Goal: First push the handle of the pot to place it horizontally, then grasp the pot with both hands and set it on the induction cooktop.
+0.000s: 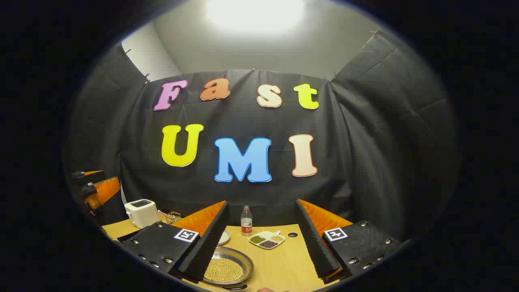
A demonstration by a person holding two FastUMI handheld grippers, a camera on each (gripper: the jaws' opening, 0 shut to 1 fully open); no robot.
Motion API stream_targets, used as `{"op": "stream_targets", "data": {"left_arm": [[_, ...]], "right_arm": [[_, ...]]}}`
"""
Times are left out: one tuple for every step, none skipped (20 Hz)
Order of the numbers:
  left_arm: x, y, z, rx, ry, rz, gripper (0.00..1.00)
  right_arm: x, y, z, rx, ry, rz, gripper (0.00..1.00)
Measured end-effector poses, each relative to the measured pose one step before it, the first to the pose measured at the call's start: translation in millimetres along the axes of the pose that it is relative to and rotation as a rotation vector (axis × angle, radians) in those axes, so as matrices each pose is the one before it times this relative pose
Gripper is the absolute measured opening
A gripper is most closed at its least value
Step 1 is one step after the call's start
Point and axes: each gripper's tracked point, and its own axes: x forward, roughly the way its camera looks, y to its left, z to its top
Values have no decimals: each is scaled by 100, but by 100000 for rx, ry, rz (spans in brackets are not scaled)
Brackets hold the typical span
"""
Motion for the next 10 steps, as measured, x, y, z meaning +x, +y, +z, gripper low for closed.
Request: {"op": "stream_targets", "data": {"left_arm": [[-42,81,49,-47,210,-466,100],[-64,62,-6,39,-62,-244,100],[-111,45,149,-6,-109,-405,100],[-160,132,59,47,-38,-290,100],[-70,-12,36,193,-142,-291,100],[-316,195,-12,155,-240,-277,100],[-173,92,103,209,-120,-154,100],[-103,86,34,-86,-92,-188,100],[-111,149,57,-356,21,-164,100],[-100,181,-126,-391,156,59,100]], "right_arm": [[-71,51,-70,38,309,-544,97],[-72,41,-10,-5,235,-476,97],[-68,2,-5,104,112,-550,97],[-80,38,41,246,47,-330,97],[-99,30,16,239,-30,-353,97],[-131,15,58,148,-27,-328,97],[-88,12,53,23,-133,-420,97],[-155,-7,-68,-15,-81,-298,97],[-128,93,38,-64,-40,-215,97],[-86,50,-32,-21,101,-14,97]]}}
